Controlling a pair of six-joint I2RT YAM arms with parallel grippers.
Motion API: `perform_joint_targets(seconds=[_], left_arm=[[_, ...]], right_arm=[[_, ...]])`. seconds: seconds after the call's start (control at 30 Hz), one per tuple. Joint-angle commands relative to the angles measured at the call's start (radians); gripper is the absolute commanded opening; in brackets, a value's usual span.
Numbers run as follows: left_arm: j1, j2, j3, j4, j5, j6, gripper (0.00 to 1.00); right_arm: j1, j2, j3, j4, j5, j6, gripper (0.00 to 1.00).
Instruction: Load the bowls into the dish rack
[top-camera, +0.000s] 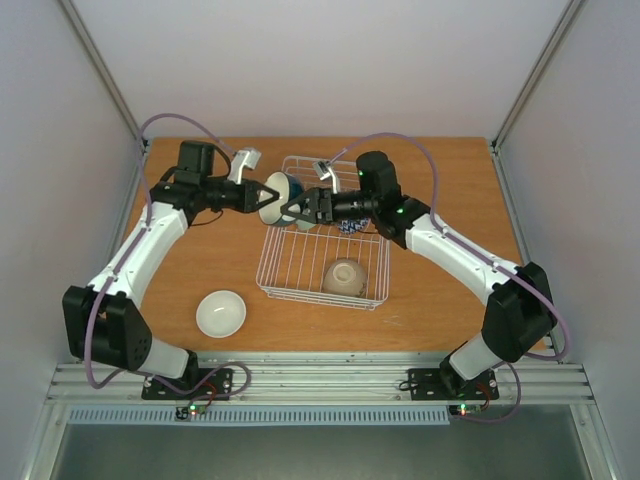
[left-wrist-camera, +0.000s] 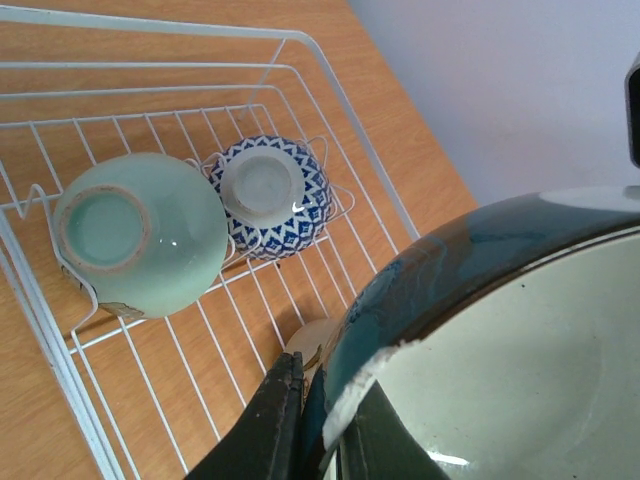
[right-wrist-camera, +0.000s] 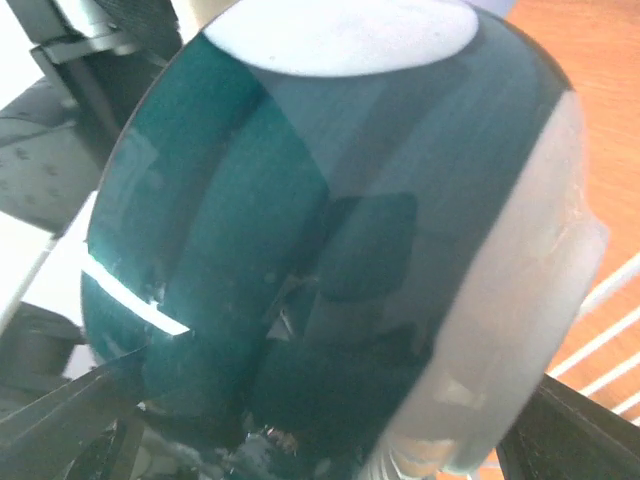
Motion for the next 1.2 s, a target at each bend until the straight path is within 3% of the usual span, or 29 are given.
perform_joint_targets(seconds=[0.0, 0.87, 1.03, 1.17], left_arm=[[-0.050, 0.019, 0.008, 0.026, -0.014, 0.032, 0.01], [-0.079, 0.034, -0.014, -0.003, -0.110, 0.092, 0.00], [-0.079, 0.034, -0.016, -0.007, -0.117, 0.097, 0.00], [-0.078, 0.035, -0.018, -0.006, -0.120, 0.099, 0.01]], right_arm=[[0.043, -0.010, 0.069, -0.156, 0.075, -0.134, 0.92], [0.091, -0.100, 0.099, -0.360, 0.408, -0.261, 0.82], [0.091, -0.103, 0.099, -0.370, 0.449, -0.260, 0.74], [0.091, -0.105, 0.095, -0.367, 0.463, -0.257, 0.61]])
